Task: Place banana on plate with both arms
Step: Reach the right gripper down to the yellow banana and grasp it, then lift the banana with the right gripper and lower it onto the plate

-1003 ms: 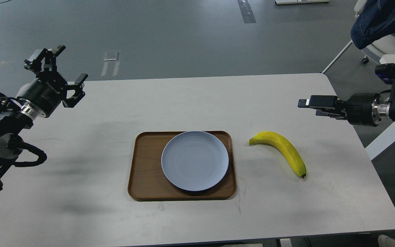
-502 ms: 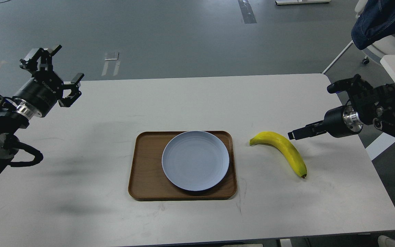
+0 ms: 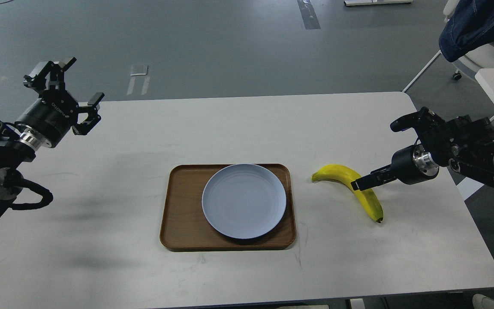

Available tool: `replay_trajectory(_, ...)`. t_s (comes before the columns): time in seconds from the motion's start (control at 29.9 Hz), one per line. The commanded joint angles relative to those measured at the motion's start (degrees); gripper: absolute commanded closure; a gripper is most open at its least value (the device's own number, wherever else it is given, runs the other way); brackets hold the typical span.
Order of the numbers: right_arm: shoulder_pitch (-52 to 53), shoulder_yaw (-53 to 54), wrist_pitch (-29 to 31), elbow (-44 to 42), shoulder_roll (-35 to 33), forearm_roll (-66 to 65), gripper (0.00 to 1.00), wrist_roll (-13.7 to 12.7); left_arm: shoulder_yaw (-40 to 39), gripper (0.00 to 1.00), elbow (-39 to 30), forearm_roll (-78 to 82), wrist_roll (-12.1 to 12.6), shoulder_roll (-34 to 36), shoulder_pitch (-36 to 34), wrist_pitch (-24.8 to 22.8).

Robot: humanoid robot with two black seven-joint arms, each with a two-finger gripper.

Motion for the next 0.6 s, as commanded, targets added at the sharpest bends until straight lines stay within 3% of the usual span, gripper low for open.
replay_trajectory(0.0, -0.09, -0.16, -0.43, -0.07, 0.09, 0.0, 0.75, 0.01, 0.0, 0.02, 0.05, 0.0, 0.0, 0.0, 0.03, 0.0)
replay_trajectory(0.07, -0.09, -0.34, -0.87, 0.02, 0.09, 0.0, 0.85, 0.01, 0.0, 0.02, 0.05, 0.0, 0.0, 0.0, 0.03, 0.0)
replay_trajectory(0.23, 0.79, -0.6, -1.22, 0.46, -0.7, 0.17, 0.93, 0.01, 0.0, 0.02, 0.05, 0.08, 0.0, 0.53, 0.03, 0.0)
replay_trajectory(0.57, 11.95, -0.25, -1.31, 6.26, -4.39, 0.7, 0.93, 0.01, 0.0, 0.02, 0.05, 0.09, 0.35, 0.44, -0.06, 0.0)
